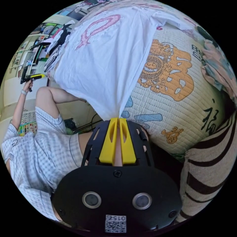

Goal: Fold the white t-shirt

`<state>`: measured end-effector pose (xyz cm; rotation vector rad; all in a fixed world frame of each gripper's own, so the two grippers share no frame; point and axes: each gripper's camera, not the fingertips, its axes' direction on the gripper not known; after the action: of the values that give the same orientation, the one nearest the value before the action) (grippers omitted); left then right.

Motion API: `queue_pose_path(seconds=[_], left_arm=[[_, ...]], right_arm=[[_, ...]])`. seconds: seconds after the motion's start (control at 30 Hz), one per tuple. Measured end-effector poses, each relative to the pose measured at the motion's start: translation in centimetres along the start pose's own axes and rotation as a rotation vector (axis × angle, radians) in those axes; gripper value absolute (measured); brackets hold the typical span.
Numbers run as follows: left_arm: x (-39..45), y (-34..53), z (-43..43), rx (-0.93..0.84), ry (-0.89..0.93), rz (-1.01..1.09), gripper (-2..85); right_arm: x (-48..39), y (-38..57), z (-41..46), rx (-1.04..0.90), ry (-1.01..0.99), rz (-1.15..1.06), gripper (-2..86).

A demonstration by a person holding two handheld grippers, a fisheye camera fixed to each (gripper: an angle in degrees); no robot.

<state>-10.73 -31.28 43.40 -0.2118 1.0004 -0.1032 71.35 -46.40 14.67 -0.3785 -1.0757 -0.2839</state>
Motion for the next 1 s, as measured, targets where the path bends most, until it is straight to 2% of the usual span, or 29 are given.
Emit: queue_pose_path(seconds=[0.17, 0.27, 0.4, 0.47, 0.5, 0.57, 0.67, 0.77, 0.83, 1.0], left_arm=[[3.4, -1.6, 5.0, 0.045, -0.011, 0.014, 2.6], [3.0, -2.6, 9.8, 0.005, 0.048, -0.069, 4.2], [2.5, -3.6, 13.9, -0.097, 0.158, -0.106, 3.7], [3.2, -3.3, 12.7, 0.002, 0.188, -0.129, 2.9], [4.4, -3.3, 11.2, 0.118, 0.200, -0.116, 2.4], [7.1, -4.6, 9.0, 0.252, 0.175, -0.057, 2.6], [12.9, -11.1, 6.5, 0.327, 0.139, 0.104, 5.7], [19.8, -20.5, 4.4, 0.392, 0.171, 0.270, 7.2], [26.3, -28.7, 3.6, 0.419, 0.169, 0.379, 7.5], [38.1, -43.4, 5.8, 0.405, 0.185, 0.450, 8.4]], right_arm=[[1.1, -1.6, 0.2, 0.033, 0.013, 0.118, 7.6], [2.2, -2.7, 1.8, -0.031, 0.004, 0.174, 6.9], [3.6, -2.8, 1.1, -0.006, -0.057, 0.185, 6.2], [4.8, -2.1, -1.1, 0.152, -0.128, 0.201, 6.3], [5.1, -1.9, -1.8, 0.208, -0.151, 0.208, 6.4], [7.1, -1.4, -4.4, 0.444, -0.257, 0.239, 7.5], [10.3, -2.2, -6.3, 0.660, -0.380, 0.312, 9.1], [13.3, -4.1, -6.9, 0.798, -0.477, 0.380, 10.2], [14.7, -5.5, -7.0, 0.861, -0.500, 0.423, 10.5], [17.0, -9.3, -6.2, 0.930, -0.523, 0.475, 11.1]])
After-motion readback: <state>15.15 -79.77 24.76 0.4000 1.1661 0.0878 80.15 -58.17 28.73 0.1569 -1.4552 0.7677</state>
